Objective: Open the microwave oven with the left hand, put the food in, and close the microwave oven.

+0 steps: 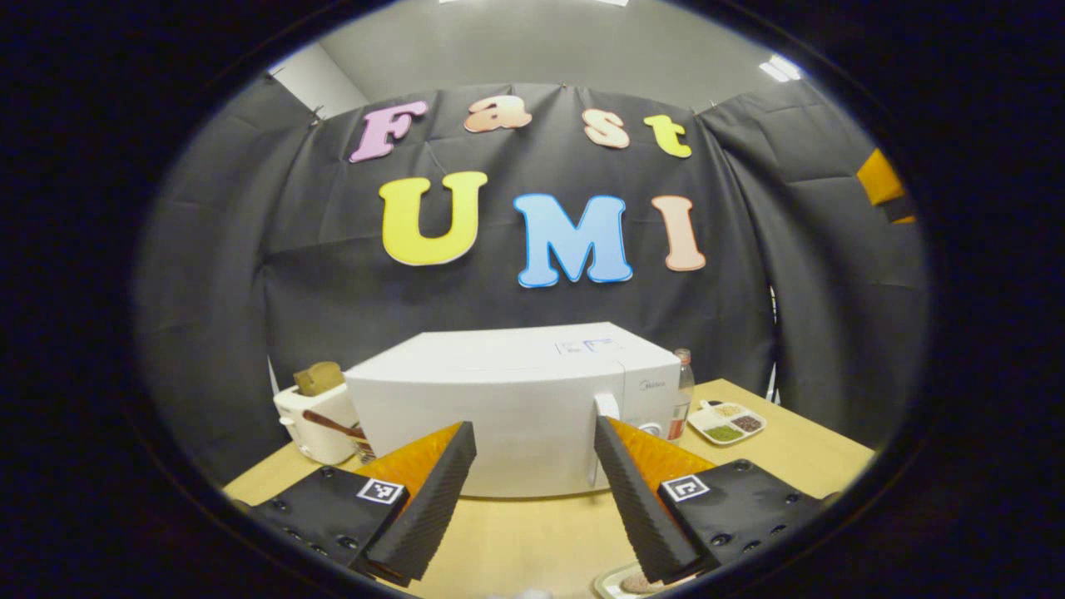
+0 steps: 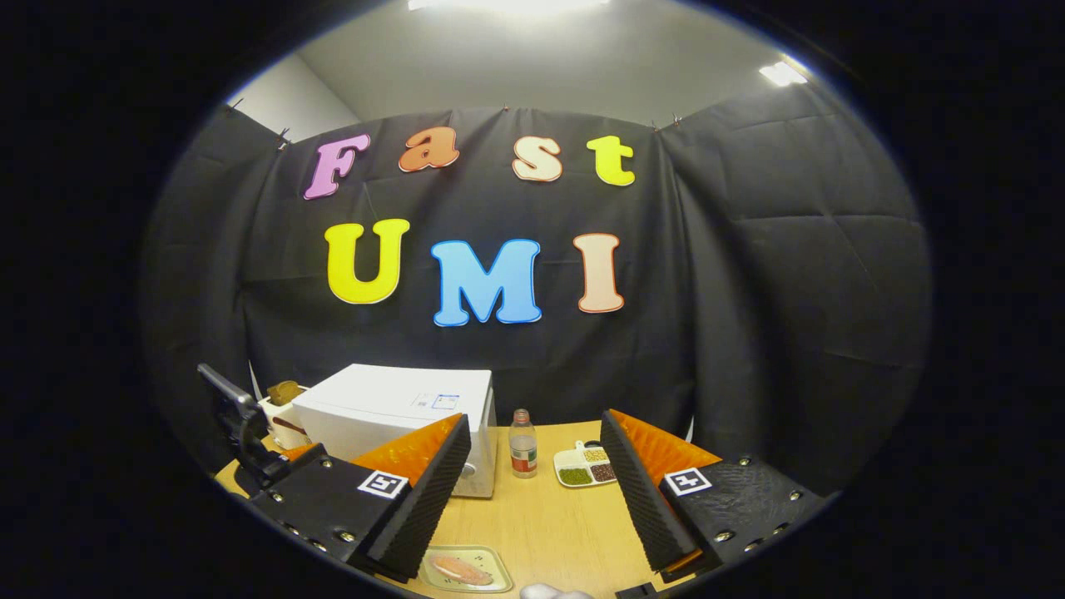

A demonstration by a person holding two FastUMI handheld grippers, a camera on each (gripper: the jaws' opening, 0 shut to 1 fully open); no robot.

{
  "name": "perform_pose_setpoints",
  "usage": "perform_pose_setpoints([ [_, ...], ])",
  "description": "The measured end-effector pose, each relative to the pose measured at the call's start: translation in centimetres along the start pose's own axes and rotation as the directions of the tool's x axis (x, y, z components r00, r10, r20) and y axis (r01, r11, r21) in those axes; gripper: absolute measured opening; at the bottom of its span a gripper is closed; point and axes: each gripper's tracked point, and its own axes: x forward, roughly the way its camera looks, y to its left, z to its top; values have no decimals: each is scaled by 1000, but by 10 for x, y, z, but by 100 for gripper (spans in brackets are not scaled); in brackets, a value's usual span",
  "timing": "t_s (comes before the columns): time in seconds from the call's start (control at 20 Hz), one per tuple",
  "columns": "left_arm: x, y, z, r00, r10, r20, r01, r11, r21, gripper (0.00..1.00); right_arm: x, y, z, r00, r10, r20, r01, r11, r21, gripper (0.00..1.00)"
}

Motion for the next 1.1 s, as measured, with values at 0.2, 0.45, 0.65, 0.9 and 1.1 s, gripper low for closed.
perform_pose_setpoints([
  [0.2,49,-36,-26,999,-32,6,32,999,-2,96,6,-10,-22,998,-31,-53,30,1000,-8,96],
  [0.45,91,-51,-41,999,-16,32,17,999,-29,96,14,-21,-49,992,-64,-107,61,998,-30,96],
  [0.65,106,-55,-50,1000,-10,25,12,999,-45,96,11,-29,-55,990,-87,-114,80,995,-58,96],
  [0.9,117,-62,-51,999,-36,25,38,998,-44,76,9,-26,-56,990,-80,-115,71,995,-76,96],
  [1.1,118,-63,-55,999,-36,19,37,998,-60,33,6,-25,-60,990,-78,-118,67,993,-97,96],
])
